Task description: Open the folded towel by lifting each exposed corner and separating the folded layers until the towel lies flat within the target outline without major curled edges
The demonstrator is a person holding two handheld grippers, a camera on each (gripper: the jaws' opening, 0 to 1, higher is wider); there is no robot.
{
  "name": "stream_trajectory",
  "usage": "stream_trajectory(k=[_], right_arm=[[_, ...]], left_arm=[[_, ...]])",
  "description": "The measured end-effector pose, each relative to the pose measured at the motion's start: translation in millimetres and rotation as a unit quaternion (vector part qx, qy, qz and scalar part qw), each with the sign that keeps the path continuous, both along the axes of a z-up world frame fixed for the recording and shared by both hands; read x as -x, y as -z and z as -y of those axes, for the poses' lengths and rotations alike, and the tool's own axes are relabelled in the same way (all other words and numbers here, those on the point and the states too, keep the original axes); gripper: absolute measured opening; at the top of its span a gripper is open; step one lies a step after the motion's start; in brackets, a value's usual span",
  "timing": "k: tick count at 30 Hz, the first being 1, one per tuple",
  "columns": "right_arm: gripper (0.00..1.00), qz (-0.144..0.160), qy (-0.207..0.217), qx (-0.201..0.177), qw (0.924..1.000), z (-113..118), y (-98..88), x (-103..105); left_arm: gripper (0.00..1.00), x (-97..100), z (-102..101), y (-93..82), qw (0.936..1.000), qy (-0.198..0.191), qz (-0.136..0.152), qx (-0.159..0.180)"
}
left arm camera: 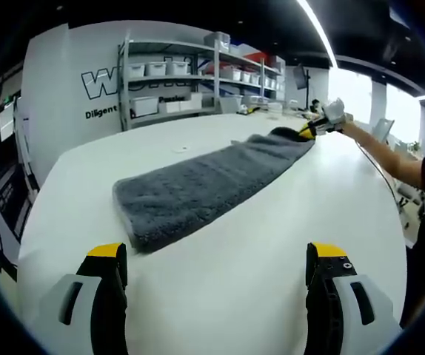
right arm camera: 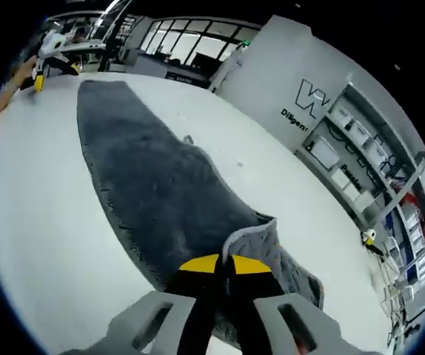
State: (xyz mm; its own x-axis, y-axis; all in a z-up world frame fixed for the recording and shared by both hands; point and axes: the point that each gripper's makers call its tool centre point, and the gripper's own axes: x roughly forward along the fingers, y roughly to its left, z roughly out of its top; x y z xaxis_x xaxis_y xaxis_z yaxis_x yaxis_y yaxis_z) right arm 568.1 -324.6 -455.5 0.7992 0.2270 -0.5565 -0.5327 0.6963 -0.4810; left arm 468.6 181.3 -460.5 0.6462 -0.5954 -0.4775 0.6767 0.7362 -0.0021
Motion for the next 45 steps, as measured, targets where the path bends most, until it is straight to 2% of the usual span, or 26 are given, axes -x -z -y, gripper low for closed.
stream_trajectory(k=[7,13,22,32,35,40,45], right_arm=[[0.0,0.022,0.014,-0.013,0.9996,9.6,-18.2,3.3],[0.0,0.043,0.045,-0.017,0.9979,31.3,-37.8,6.0],[0.0,0.066,0.097,-0.027,0.9927,69.7,-61.8,-4.6],[0.0,0.065,0.148,0.009,0.9868,103.4,-67.8,-21.9],[0.0,0.066,0.154,0.002,0.9859,110.7,-68.6,-28.2],[0.0,0.05,0.171,0.009,0.9839,127.0,-58.6,-38.7],[0.0,0.051,0.191,0.027,0.9798,146.3,-49.7,-49.1]], left_arm=[[0.99,-0.1,-0.3,-0.7,1.0,0.001,0.001,0.0],[0.99,0.1,-0.5,-0.3,1.0,0.0,0.001,-0.003],[0.99,0.2,0.4,0.7,1.0,0.002,-0.001,-0.006],[0.99,0.7,0.6,1.8,0.9999,0.005,-0.002,-0.009],[0.99,0.9,0.9,2.2,0.9999,0.005,-0.003,-0.009],[0.99,1.0,0.9,2.4,0.9999,0.005,-0.004,-0.009],[0.99,1.3,1.5,2.0,0.9999,0.007,-0.004,-0.009]])
